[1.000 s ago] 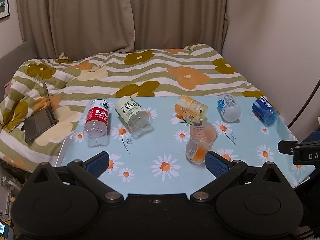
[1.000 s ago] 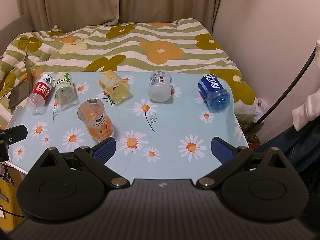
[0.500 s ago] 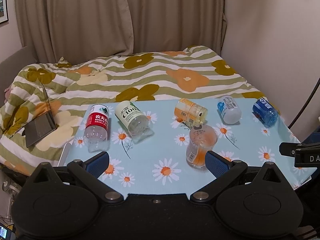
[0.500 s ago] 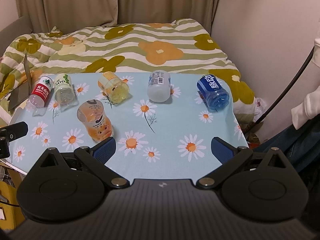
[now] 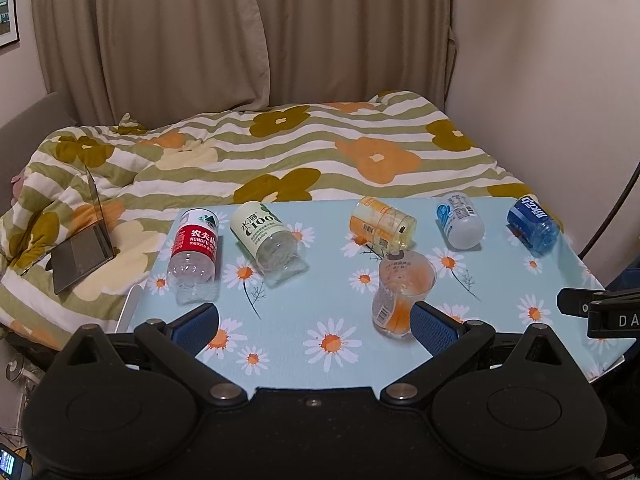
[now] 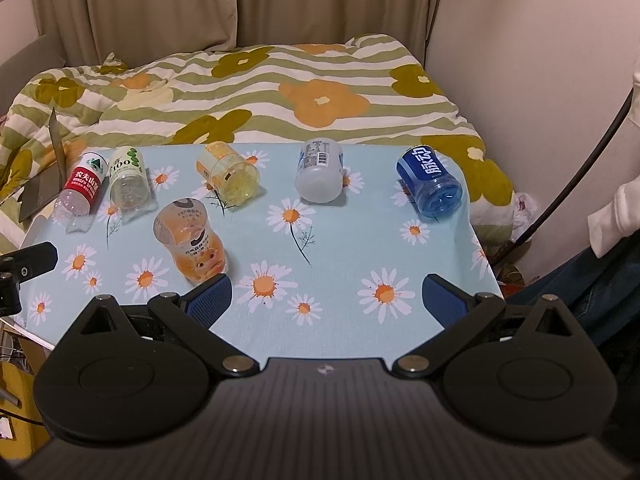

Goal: Flip cup upright

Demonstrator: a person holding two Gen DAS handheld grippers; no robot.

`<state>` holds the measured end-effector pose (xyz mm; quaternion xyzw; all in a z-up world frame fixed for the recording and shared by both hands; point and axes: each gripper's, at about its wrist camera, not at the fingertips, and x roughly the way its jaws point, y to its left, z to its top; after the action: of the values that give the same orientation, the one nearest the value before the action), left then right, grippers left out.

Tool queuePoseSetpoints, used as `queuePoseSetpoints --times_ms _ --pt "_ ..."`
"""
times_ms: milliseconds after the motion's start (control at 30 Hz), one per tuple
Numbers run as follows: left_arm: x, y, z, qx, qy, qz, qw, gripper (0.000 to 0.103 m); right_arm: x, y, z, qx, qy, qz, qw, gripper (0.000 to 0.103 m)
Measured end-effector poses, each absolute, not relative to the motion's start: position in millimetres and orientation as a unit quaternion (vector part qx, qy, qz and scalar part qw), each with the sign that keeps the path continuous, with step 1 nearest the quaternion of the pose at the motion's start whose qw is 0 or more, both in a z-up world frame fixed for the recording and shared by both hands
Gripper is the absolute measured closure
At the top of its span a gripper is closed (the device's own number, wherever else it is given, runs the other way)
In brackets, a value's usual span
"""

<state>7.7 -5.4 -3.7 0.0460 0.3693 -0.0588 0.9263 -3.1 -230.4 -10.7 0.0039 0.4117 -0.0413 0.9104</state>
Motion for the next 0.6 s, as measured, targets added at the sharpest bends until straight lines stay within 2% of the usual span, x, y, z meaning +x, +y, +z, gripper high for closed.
queuePoseSetpoints --times_ms 600 --pt "6.5 -9.3 -1.7 0.064 0.347 -0.039 0.935 0.0 -2.9 -232.2 -12.9 0.005 0.412 -0.042 0.91 0.0"
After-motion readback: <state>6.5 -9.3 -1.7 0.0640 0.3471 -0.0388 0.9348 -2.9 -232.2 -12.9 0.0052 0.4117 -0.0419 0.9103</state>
